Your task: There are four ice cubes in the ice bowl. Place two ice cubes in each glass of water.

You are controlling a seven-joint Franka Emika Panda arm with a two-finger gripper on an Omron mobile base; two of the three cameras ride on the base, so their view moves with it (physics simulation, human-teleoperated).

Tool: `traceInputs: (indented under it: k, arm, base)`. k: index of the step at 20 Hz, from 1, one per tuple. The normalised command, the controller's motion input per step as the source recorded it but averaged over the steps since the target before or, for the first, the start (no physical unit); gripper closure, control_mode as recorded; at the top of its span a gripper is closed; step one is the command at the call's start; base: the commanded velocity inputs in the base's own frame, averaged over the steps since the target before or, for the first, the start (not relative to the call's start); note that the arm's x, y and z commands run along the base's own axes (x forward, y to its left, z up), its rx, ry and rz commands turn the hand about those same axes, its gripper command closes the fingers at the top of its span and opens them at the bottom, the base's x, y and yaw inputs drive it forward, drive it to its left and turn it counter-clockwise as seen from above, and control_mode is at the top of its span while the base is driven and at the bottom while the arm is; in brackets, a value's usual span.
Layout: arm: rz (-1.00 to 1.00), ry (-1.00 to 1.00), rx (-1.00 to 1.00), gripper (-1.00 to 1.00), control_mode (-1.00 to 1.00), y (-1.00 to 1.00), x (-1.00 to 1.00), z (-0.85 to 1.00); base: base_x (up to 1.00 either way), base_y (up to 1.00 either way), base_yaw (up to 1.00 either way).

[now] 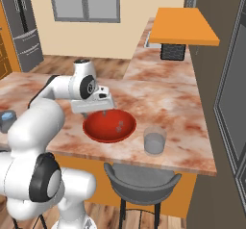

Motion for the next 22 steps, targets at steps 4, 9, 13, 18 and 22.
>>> traceInputs:
  k: [4,9,13,18,22]
  arm:
    - [0.0,0.03,-0.09,-1.0,-1.0,0.67,0.43,-0.21]
    - [-0.09,0.0,0.02,-1.0,-1.0,0.59,0.51,-0.36]
    - [-0.19,-0.05,0.0,-1.0,-1.0,0.37,0.0,-0.25]
    - [-0.14,-0.1,0.0,-1.0,-1.0,0.0,-0.24,-0.39]
    - [-0.01,-0.16,0.0,-1.0,-1.0,-0.02,-0.02,-0.61]
  base:
    - [0.0,0.0,0.0]
    - [0.0,0.0,0.0]
    - [0.0,0.0,0.0]
    - [0.0,0.0,0.0]
    - [0.0,0.0,0.0]
